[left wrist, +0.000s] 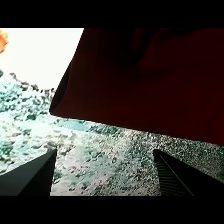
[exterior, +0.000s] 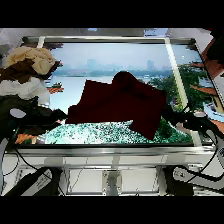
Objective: Fold the shirts.
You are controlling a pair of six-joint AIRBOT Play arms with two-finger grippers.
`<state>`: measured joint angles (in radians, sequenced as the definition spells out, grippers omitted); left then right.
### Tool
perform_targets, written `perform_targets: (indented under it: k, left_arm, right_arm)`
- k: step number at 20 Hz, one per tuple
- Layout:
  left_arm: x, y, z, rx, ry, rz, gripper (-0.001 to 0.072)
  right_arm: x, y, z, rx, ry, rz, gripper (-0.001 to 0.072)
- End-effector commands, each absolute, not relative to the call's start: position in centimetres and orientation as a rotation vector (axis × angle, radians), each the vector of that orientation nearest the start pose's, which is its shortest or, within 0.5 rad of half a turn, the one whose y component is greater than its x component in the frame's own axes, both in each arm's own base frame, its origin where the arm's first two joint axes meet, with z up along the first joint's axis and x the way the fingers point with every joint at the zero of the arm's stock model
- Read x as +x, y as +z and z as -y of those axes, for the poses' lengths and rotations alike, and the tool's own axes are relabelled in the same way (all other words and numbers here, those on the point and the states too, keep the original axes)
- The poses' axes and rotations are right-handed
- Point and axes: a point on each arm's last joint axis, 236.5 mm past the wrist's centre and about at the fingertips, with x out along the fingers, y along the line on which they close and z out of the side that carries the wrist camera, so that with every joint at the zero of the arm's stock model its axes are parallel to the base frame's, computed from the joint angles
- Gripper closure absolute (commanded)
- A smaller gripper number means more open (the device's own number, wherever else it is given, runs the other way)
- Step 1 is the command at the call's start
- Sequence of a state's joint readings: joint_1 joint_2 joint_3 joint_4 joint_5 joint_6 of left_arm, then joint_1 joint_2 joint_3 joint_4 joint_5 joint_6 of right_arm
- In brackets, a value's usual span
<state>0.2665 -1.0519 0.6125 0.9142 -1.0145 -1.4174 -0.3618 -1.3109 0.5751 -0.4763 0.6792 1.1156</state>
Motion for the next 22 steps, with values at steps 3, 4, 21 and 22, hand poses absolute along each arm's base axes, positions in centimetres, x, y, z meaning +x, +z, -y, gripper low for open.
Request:
perform_targets:
  k: [3,4,21,22]
  left_arm:
    - [28.5,-7.3,5.2,-0.829,-0.039,-1.292,0.0002]
    - [27.8,-7.9,5.4,-0.834,-0.034,-1.309,0.0002]
    - [34.8,-8.8,7.9,-1.103,-0.114,-1.090,0.0689]
    - [36.4,-6.2,8.3,-1.108,-0.180,-1.028,0.0689]
  right_arm:
    - [38.4,-8.5,-1.3,0.991,-0.002,-0.963,0.0685]
    - [38.7,-7.8,-1.5,0.994,0.025,-0.962,0.0685]
    - [39.6,0.3,-6.2,0.971,0.373,-0.876,0.0687]
    - [39.5,1.9,-6.1,0.952,0.388,-0.842,0.0687]
